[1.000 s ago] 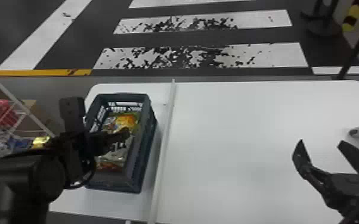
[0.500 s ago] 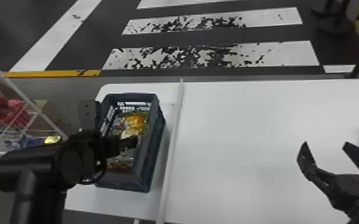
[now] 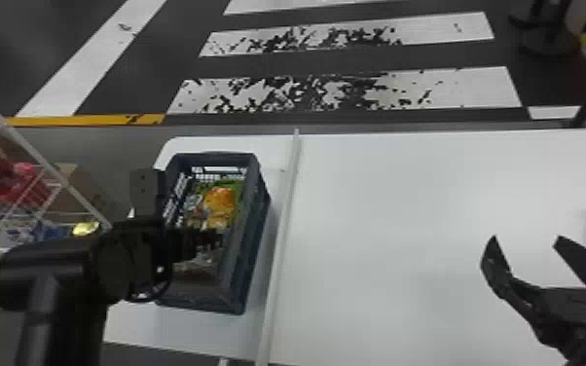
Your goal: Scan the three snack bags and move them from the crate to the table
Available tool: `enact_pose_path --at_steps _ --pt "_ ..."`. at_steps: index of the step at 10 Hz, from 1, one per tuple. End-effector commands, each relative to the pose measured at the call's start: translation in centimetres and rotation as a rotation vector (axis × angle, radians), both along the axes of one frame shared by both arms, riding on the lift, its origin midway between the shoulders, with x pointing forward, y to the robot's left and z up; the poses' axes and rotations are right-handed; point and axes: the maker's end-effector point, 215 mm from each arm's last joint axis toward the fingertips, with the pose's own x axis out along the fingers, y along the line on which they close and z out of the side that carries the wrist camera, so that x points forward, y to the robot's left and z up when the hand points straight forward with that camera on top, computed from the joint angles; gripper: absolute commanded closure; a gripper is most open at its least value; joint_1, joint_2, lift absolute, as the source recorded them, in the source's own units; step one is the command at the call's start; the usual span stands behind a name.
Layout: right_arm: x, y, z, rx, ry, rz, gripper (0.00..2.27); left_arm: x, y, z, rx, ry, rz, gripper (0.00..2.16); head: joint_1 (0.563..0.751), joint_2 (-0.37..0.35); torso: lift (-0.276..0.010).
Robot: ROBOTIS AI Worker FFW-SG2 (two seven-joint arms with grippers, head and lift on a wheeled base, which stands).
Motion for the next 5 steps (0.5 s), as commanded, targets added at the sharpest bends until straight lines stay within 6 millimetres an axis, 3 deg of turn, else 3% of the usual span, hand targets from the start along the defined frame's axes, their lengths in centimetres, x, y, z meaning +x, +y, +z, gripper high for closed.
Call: enact_pose_path --at_steps 1,3,5 --pt "-0.2 0.0 -0.2 0.003 0.005 0.000 0.09 -0.7 0.0 -0.3 -0.022 0.025 -0.003 1.89 0.695 0.215 -0.062" --pt "-0.3 0.0 -0.3 0.005 0.007 -0.007 0.09 -1.6 -0.3 -1.2 -0.048 0.052 -0.006 2.01 0.695 0.215 -0.062" --pt "-0.6 0.0 -0.2 0.010 0.005 -0.012 0.09 -1.6 0.1 -0.2 -0.054 0.023 0.001 2.04 0.695 0.216 -0.062"
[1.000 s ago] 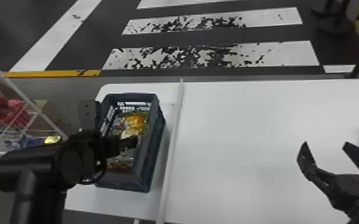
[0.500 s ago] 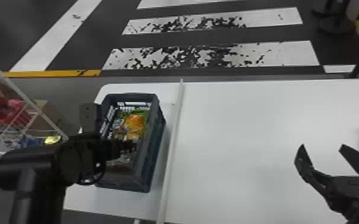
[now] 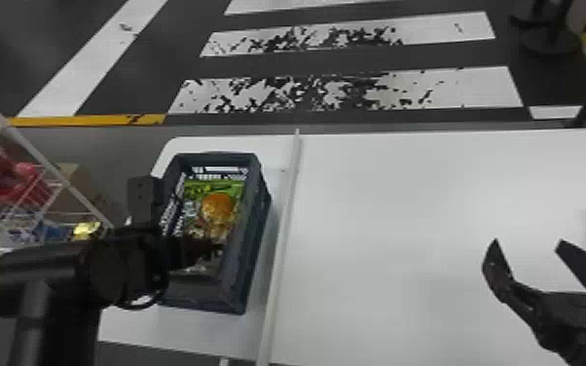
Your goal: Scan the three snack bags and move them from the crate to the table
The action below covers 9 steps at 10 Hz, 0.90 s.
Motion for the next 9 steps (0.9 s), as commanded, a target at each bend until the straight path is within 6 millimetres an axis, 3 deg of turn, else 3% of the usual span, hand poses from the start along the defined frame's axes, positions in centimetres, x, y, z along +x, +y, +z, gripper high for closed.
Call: enact_pose_path --at_steps 1,3,9 --pt "-0.2 -0.1 0.3 0.001 -0.006 -0.004 0.09 -0.1 0.2 1.8 0.002 -0.046 0.009 2.04 0.695 0.219 -0.062" --pt "-0.6 -0.4 0.6 0.002 -0.009 -0.012 0.09 -0.2 0.1 5.0 0.021 -0.129 0.004 2.04 0.695 0.221 -0.062" --pt "-0.9 -1.0 0.9 0.019 -0.017 -0.027 0.09 -0.4 0.0 11.6 0.096 -0.309 0.008 2.04 0.695 0.213 -0.062"
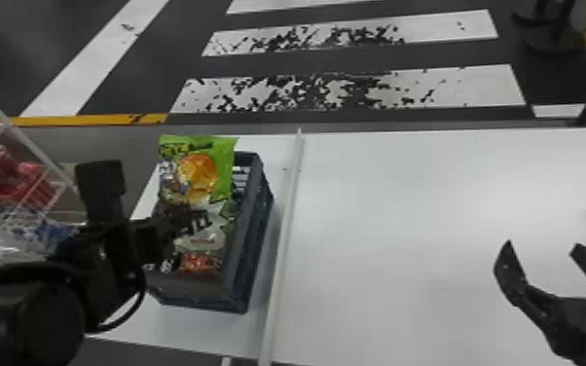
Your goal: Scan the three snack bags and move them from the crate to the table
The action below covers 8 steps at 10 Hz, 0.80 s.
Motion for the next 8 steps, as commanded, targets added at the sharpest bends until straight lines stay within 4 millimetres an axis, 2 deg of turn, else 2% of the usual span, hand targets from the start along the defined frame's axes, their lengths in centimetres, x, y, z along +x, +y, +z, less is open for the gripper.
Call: enact_pose_path --at_steps 1,3,4,5,6,7,8 --pt "0.0 -0.2 0.3 0.002 -0.004 -0.004 0.09 -0.1 -0.4 2.1 0.009 -0.058 -0.002 2.04 0.695 0.212 -0.062" --pt "0.0 -0.3 0.3 0.003 -0.004 -0.005 0.09 -1.0 -0.8 5.4 0.045 -0.121 -0.005 2.04 0.695 0.205 -0.062" --pt "0.0 -0.4 0.4 0.001 -0.006 -0.008 0.09 -1.5 -1.9 7.2 0.049 -0.153 -0.021 2.04 0.695 0.203 -0.062" --pt "0.3 -0.9 0.7 -0.003 -0.014 -0.014 0.09 -1.9 -4.1 8.8 0.025 -0.179 -0.066 2.04 0.695 0.195 -0.062" --pt "0.8 -1.3 1.4 -0.008 -0.024 -0.020 0.09 -2.2 -7.3 9.3 -0.025 -0.180 -0.130 2.04 0.695 0.166 -0.062" --pt "1.2 -1.9 1.8 -0.011 -0.024 -0.027 0.09 -2.3 -11.1 9.4 -0.076 -0.186 -0.194 2.04 0.695 0.142 -0.062" --pt "1.5 -2.3 2.1 -0.009 -0.024 -0.034 0.09 -2.4 -15.0 8.9 -0.131 -0.178 -0.265 2.04 0.695 0.086 -0.062"
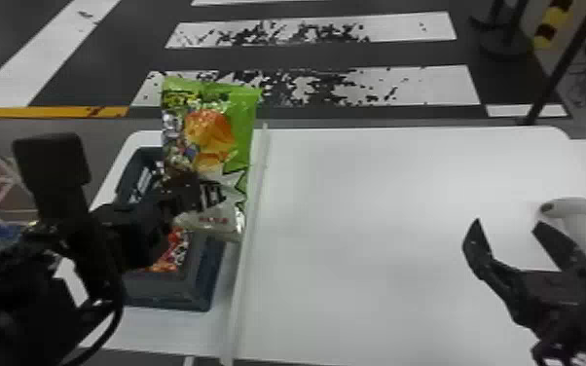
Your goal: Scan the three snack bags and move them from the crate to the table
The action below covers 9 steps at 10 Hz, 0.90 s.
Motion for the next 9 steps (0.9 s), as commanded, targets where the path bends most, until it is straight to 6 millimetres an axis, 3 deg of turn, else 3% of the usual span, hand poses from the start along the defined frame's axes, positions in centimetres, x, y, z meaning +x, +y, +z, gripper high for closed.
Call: enact_pose_path --at_steps 1,3,5,8,9 --pt "0.5 -0.5 0.6 -0.003 -0.005 -0.005 0.09 -0.2 -5.4 -1.3 -0.035 0.025 -0.100 2.04 0.695 0.019 -0.062" --pt "1.2 -0.9 1.2 0.000 -0.015 -0.013 0.09 -1.3 -11.9 -5.5 -0.018 0.103 -0.218 2.04 0.695 -0.101 -0.062" --pt "1.6 -1.5 1.9 0.008 -0.029 -0.026 0.09 -2.4 -16.6 -10.6 0.003 0.187 -0.311 2.04 0.695 -0.178 -0.062" --pt "2.4 -2.2 3.4 0.025 -0.059 -0.039 0.09 -2.0 -21.9 -14.0 0.012 0.143 -0.445 2.04 0.695 -0.293 -0.062" --pt "2.7 -2.2 3.7 0.035 -0.065 -0.041 0.09 -2.7 -23.8 -15.4 0.016 0.163 -0.496 2.04 0.695 -0.319 -0.062"
